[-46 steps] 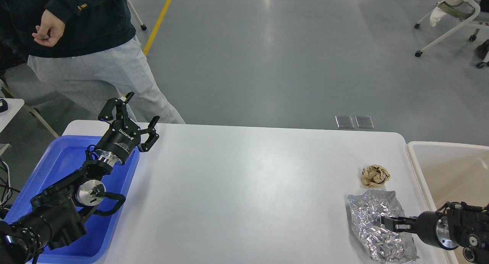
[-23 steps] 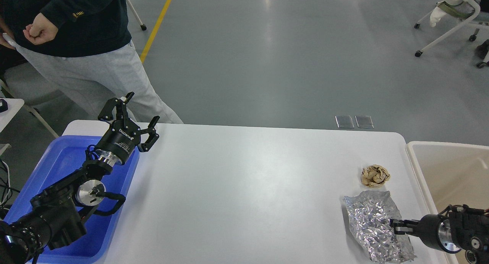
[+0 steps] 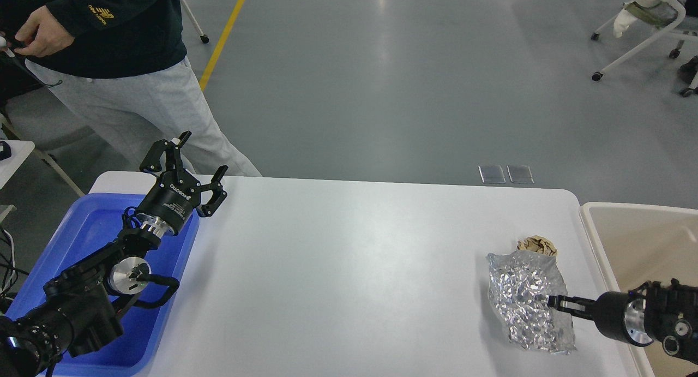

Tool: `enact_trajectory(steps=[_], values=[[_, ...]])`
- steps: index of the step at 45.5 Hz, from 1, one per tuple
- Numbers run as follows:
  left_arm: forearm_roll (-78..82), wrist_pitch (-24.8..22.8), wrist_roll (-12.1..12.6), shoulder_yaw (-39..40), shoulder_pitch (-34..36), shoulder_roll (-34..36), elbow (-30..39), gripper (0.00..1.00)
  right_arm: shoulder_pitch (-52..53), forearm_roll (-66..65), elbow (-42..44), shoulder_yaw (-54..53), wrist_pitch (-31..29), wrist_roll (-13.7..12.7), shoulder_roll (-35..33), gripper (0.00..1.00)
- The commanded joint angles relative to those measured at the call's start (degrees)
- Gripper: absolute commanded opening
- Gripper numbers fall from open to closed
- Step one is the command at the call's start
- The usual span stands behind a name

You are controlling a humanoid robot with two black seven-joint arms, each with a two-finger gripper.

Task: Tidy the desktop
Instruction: 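Lift the foil wrapper with the right gripper and carry it toward the beige bin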

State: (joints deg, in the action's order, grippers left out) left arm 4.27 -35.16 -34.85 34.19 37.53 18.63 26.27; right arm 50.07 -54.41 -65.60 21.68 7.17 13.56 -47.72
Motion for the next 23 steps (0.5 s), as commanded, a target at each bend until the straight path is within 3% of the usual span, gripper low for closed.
enact_trajectory(steps=[1,23], values=[[0.0,0.0,0.0,0.0,0.0,0.0,0.0,1.00,1.8,5.2,-4.7,-3.1,-4.5,1.6,-4.7,0.00],[0.0,0.0,0.0,0.0,0.0,0.0,0.0,1.00,8.8,9.1,-7.8,-16.4,-27.3,2.4,-19.4,0.00]])
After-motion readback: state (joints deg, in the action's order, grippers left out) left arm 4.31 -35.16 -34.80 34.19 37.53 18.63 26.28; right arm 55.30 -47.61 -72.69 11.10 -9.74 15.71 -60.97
